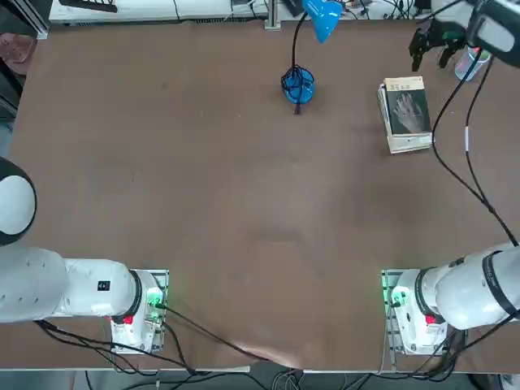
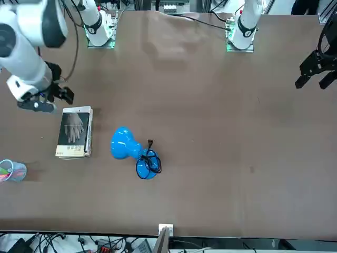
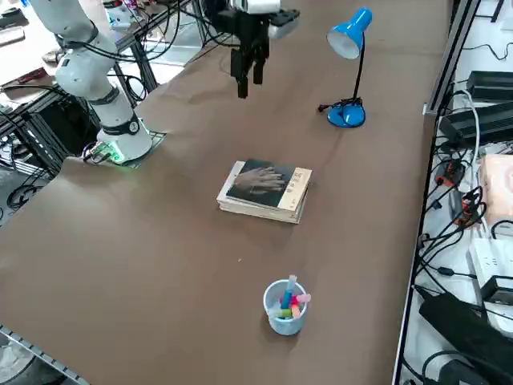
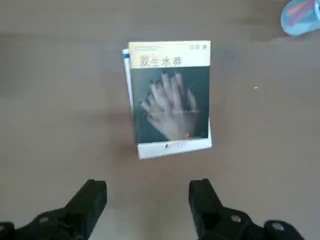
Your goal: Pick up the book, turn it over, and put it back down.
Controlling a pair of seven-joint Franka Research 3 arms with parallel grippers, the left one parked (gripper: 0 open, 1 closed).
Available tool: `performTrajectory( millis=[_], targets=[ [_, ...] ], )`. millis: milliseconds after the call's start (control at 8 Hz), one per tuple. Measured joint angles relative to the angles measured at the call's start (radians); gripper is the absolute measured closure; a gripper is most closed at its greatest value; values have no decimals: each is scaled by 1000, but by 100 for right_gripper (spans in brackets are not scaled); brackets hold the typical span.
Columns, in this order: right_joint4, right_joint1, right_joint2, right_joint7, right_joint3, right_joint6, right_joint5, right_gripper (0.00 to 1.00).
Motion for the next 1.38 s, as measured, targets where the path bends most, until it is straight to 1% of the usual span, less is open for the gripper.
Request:
performTrajectory(
  millis=[125, 500, 750, 875, 1000, 1125, 1375],
  targets=[
    [66, -14, -3, -27, 0, -64, 42, 0],
    [241, -30, -7, -111, -2, -191, 86, 0],
    [316, -39, -14, -116, -1, -248, 97, 0],
    [332, -61, -29, -118, 1, -261, 122, 0],
    [336, -108, -49, -130, 13, -285, 150, 0],
    [332, -159, -67, -140, 44, -312, 161, 0],
    [300, -247, -91, -139, 143, -317, 161, 0]
  ],
)
